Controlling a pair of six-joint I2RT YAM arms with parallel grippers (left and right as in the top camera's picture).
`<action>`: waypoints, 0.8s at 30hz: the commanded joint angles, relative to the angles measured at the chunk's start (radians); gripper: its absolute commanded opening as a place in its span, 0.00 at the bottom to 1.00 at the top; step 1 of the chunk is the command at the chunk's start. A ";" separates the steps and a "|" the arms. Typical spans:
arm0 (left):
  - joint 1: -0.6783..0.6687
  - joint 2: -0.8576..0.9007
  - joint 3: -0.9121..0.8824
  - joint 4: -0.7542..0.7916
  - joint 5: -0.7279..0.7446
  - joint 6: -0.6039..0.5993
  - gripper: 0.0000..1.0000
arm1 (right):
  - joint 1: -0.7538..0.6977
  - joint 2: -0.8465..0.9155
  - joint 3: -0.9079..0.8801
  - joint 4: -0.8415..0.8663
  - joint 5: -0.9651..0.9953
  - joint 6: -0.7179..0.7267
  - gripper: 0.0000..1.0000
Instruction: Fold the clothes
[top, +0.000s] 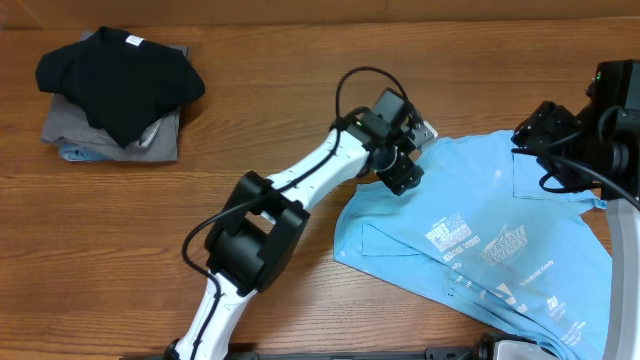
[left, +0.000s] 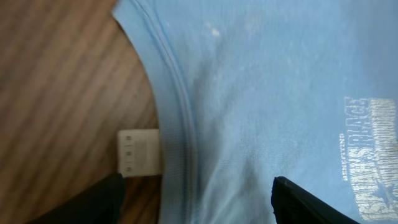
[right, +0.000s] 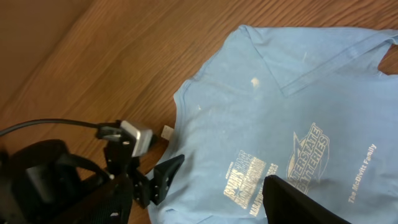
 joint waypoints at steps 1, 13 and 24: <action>-0.013 0.028 0.014 0.011 -0.007 0.008 0.73 | -0.003 0.019 0.010 -0.001 0.017 -0.010 0.70; -0.073 0.074 0.013 0.035 -0.208 0.008 0.27 | -0.003 0.068 0.010 -0.029 0.017 -0.010 0.70; 0.076 0.072 0.041 0.037 -0.554 -0.227 0.04 | -0.013 0.080 -0.011 -0.076 0.092 -0.009 0.78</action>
